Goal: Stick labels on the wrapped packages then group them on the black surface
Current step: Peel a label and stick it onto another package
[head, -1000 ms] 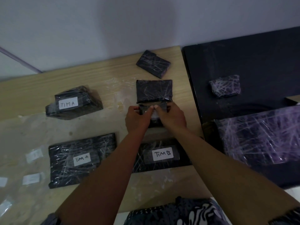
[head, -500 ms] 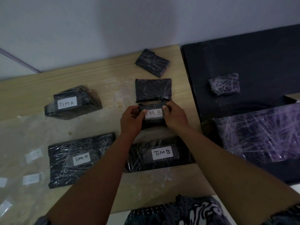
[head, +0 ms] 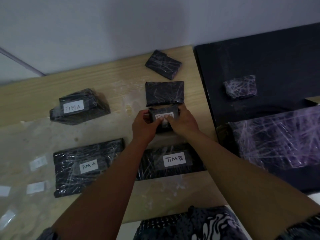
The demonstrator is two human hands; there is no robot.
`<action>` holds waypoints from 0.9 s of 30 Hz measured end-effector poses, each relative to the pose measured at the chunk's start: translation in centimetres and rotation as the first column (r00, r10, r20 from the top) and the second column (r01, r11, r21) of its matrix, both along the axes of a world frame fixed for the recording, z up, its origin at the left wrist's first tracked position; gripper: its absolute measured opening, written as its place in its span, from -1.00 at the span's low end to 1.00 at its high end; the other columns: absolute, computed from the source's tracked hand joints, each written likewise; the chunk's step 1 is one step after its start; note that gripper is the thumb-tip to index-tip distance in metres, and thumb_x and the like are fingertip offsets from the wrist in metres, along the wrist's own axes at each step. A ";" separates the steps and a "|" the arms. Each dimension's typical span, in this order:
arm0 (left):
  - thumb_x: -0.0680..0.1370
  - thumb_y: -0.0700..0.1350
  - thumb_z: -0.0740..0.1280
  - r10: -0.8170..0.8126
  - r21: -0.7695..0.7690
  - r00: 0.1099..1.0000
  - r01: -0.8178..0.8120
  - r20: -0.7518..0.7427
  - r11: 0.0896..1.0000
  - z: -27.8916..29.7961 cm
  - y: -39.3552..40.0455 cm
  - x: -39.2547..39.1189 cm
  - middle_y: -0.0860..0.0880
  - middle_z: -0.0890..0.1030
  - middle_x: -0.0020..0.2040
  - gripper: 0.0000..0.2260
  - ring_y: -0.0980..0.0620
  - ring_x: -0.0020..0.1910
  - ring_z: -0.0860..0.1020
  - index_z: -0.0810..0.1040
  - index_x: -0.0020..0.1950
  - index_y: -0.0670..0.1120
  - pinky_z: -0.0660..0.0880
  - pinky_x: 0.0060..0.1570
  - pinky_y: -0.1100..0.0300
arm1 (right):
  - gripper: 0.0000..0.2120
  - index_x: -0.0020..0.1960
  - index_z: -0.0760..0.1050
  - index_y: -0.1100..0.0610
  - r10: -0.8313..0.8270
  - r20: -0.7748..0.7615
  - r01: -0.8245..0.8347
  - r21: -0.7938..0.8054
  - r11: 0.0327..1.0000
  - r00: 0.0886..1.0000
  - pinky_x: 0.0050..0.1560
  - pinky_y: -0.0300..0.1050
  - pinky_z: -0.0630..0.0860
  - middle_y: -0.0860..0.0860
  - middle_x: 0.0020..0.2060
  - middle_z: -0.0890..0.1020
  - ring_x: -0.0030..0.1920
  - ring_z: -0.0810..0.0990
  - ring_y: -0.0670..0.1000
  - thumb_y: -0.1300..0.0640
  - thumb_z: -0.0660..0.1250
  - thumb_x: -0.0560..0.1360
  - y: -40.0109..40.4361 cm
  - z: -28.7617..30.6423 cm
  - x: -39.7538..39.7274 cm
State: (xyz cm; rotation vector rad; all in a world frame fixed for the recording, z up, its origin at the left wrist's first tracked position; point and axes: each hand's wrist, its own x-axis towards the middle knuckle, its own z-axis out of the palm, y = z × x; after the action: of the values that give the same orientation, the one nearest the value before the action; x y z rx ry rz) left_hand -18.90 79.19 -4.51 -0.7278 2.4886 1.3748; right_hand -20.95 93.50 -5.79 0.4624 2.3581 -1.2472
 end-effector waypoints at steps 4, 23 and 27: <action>0.42 -0.05 0.54 0.002 0.078 1.000 -0.004 0.029 0.997 -0.2 -0.9 -0.1 -0.08 0.60 0.16 -0.53 -0.02 0.07 0.59 0.54 0.29 -0.09 0.56 0.18 -0.03 | -0.66 0.30 0.45 0.04 0.024 0.011 -0.023 -0.125 0.992 1.000 0.17 -0.12 0.50 -0.01 0.16 0.62 0.15 0.58 0.02 0.02 0.39 0.56 1.3 0.3 0.2; 0.40 0.01 0.56 0.022 0.195 1.000 -0.025 0.019 0.980 0.6 -0.5 0.7 0.10 0.69 -0.02 -0.66 0.13 -0.04 0.65 0.67 0.15 0.00 0.58 0.13 0.06 | -0.64 0.30 0.55 0.03 0.099 0.061 -0.091 -0.118 0.989 0.993 0.19 -0.13 0.50 -0.03 0.14 0.64 0.13 0.59 -0.01 0.01 0.42 0.52 1.9 0.7 -0.2; 0.38 -0.08 0.58 0.055 0.206 0.997 -0.066 0.061 0.976 0.4 -0.6 0.5 0.07 0.66 -0.01 -0.58 0.10 -0.02 0.63 0.64 0.22 -0.08 0.55 0.19 0.06 | -0.65 0.25 0.58 0.00 0.081 0.061 -0.071 -0.152 0.986 0.995 0.24 -0.08 0.53 -0.04 0.11 0.67 0.14 0.62 0.00 0.12 0.48 0.48 2.1 0.7 -0.2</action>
State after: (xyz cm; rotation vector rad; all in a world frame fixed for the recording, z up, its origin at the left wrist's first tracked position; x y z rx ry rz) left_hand -18.35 78.63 -4.10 -0.7893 2.2537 1.5843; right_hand -21.17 95.57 -5.11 0.3574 2.1864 -1.3397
